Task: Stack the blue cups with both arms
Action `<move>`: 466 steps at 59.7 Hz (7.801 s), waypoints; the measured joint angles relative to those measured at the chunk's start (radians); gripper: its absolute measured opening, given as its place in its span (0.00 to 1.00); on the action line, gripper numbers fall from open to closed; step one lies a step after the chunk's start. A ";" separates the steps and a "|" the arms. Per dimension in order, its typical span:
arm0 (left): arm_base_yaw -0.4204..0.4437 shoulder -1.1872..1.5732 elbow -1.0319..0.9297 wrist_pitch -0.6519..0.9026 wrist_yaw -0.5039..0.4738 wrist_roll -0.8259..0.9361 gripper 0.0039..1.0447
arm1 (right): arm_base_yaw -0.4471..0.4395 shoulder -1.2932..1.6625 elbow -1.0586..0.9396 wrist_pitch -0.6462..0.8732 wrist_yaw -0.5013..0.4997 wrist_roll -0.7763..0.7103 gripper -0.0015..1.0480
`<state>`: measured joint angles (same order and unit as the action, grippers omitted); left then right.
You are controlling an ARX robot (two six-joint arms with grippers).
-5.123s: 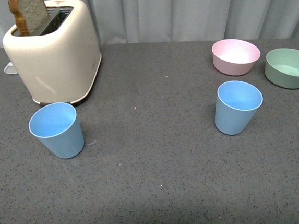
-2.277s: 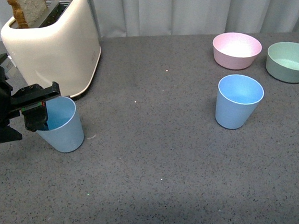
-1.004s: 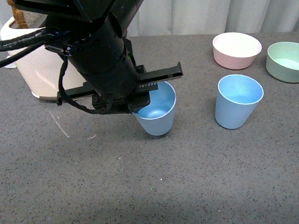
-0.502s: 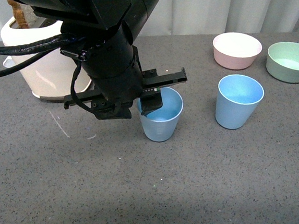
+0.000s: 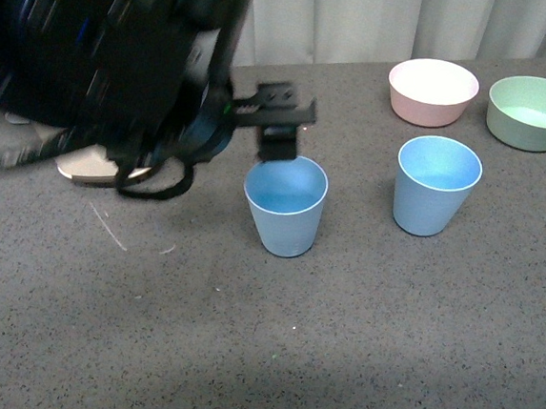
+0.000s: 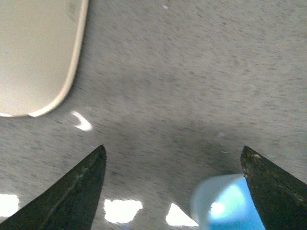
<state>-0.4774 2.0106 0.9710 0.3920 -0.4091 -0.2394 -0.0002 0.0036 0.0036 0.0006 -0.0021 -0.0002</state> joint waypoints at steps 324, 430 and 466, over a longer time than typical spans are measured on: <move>0.475 -2.006 -0.952 -0.390 0.409 0.232 0.94 | 0.248 1.813 1.128 -0.167 -0.271 0.269 0.01; 0.475 -2.007 -0.952 -0.391 0.409 0.233 0.94 | 0.136 1.292 0.167 1.106 0.137 0.003 0.01; 0.475 -2.007 -0.952 -0.391 0.409 0.233 0.94 | 0.003 0.806 0.019 0.772 0.003 0.003 0.01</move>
<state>-0.0025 0.0036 0.0189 0.0013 -0.0006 -0.0067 0.0025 0.8101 0.0227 0.7731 0.0013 0.0029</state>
